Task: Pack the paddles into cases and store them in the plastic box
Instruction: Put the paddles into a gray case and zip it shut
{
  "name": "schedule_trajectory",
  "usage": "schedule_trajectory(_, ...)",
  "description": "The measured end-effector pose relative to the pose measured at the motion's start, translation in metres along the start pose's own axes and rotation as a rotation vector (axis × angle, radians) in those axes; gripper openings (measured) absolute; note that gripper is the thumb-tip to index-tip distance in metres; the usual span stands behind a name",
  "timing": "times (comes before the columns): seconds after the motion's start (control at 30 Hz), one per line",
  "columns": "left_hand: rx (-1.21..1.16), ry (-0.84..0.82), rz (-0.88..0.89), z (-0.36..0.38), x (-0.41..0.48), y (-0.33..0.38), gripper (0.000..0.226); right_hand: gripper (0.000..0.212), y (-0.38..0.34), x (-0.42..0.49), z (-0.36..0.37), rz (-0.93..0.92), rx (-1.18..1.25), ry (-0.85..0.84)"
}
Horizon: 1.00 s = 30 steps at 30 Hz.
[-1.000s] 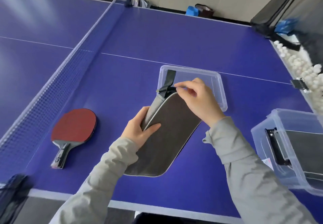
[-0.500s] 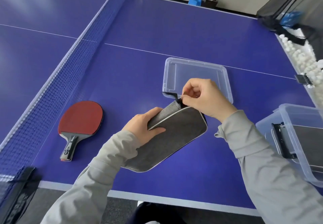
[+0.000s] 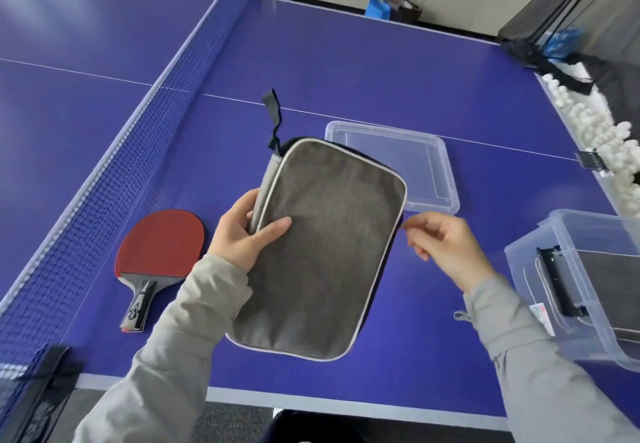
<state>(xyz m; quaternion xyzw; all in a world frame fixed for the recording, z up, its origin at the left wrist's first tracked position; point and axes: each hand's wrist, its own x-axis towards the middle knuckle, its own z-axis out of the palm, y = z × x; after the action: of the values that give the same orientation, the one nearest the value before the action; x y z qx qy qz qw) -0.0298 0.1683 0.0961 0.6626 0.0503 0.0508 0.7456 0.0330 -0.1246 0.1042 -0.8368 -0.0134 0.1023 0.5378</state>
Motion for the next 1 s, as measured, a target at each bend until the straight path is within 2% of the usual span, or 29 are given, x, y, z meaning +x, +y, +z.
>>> schedule_trajectory(0.1,-0.142,0.204,-0.093,0.002,0.005,-0.011,0.021,0.028,0.013,-0.013,0.023,-0.004,-0.054,-0.029)
schedule_trajectory(0.2,-0.160,0.444,-0.158,-0.003,0.011,-0.022,0.014,0.029,0.026,-0.030,0.042,0.010,-0.094,-0.036)
schedule_trajectory(0.3,-0.169,0.588,-0.226,-0.005,0.012,-0.032,0.013,0.029,0.036,-0.045,0.051,0.011,-0.120,0.010)
schedule_trajectory(0.5,-0.164,0.713,-0.376,0.005,0.005,-0.050,0.014,0.025,0.045,-0.058,0.049,0.013,-0.092,0.115)
schedule_trajectory(0.67,-0.146,0.810,-0.417,0.014,0.007,-0.049,0.017,0.021,0.046,-0.072,0.053,-0.008,-0.093,0.100)
schedule_trajectory(0.73,-0.155,0.872,-0.459,0.021,0.008,-0.049,0.016,0.020,0.041,-0.080,0.061,-0.034,-0.054,0.103)
schedule_trajectory(0.9,-0.229,1.028,-0.505,0.049,0.008,-0.045,0.033,0.023,0.022,-0.103,0.099,-0.082,0.111,0.055)
schedule_trajectory(1.0,-0.274,1.033,-0.530,0.061,0.007,-0.042,0.042,0.025,0.017,-0.112,0.117,-0.035,0.244,0.021)
